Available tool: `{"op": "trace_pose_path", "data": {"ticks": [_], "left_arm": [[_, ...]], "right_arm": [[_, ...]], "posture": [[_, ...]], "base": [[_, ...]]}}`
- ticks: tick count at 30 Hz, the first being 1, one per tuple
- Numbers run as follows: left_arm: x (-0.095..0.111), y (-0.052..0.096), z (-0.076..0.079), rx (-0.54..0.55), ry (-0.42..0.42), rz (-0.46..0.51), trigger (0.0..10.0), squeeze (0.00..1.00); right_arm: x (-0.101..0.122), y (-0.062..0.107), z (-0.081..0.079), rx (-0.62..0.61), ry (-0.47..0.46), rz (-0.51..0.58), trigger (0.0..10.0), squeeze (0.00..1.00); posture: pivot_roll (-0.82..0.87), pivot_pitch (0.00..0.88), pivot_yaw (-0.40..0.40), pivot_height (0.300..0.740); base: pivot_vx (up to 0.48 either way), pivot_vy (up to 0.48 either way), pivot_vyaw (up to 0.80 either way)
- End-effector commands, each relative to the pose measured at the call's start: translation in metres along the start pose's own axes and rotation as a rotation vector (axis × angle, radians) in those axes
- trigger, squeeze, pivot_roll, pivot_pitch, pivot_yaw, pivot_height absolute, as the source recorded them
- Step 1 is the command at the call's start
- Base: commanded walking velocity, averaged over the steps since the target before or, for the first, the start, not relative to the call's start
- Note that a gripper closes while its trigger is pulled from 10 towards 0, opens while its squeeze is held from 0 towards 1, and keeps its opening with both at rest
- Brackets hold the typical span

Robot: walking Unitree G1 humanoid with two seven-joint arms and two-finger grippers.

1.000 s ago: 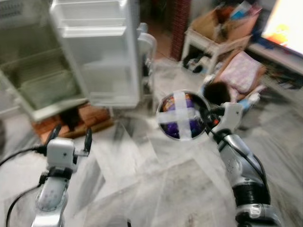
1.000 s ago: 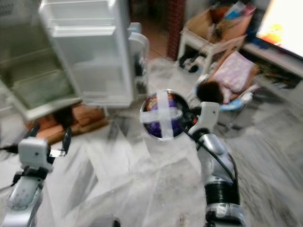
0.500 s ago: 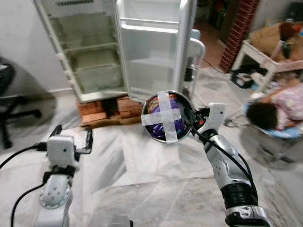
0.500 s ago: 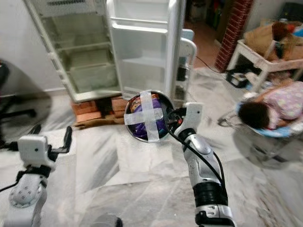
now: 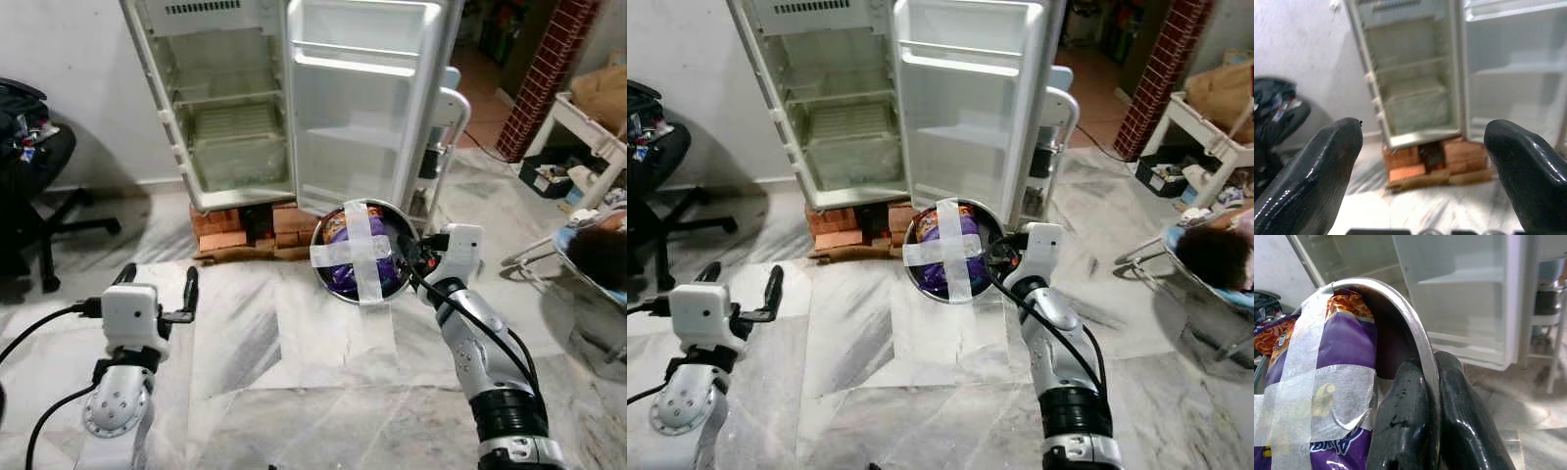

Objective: Restocking fridge

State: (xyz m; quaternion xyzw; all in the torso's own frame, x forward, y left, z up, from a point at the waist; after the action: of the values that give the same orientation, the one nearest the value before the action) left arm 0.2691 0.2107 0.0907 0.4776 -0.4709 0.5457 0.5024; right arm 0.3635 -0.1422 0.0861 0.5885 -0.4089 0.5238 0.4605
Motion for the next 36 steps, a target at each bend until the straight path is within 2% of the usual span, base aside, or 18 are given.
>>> {"op": "trace_pose_path", "data": {"ticks": [1,11,29,36], "left_arm": [[0.003,-0.002,0.002,0.002,0.004,0.007,10.0,0.00],[0.002,-0.003,-0.003,0.016,0.000,-0.002,10.0,0.00],[-0.002,-0.002,-0.005,0.000,0.001,-0.025,10.0,0.00],[-0.007,0.001,0.000,-0.020,0.010,-0.042,10.0,0.00]], "right_arm": [[0.006,0.001,0.001,-0.009,0.005,0.022,10.0,0.00],[0.003,0.001,-0.002,-0.005,0.006,0.015,10.0,0.00],[-0.004,0.003,0.004,-0.034,-0.007,-0.005,10.0,0.00],[-0.006,0.004,0.004,-0.055,-0.020,-0.002,10.0,0.00]], "posture": [[0.01,0.011,0.008,0.735],[0.01,0.008,0.003,0.735],[0.02,0.000,0.014,0.735],[0.02,0.000,0.021,0.735]], "base": [[0.349,0.330,0.00],[0.297,0.374,0.00],[0.261,0.403,0.00],[0.288,0.384,0.00]]}}
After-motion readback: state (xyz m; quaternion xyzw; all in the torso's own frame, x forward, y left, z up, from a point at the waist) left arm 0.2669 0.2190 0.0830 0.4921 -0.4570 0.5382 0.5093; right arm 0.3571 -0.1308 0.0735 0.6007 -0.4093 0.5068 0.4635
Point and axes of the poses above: a point about 5 cm out from each wrist's last joint towards the gripper, its own y axis pointing back from the gripper into the wrist, its own x axis along the axis of the wrist's last joint, z = x × y, the point moved 5 cm from there along -y, pointing out of the wrist towards the gripper, and after that the axes turned 14 degrees about y, right-handed, at the moved point
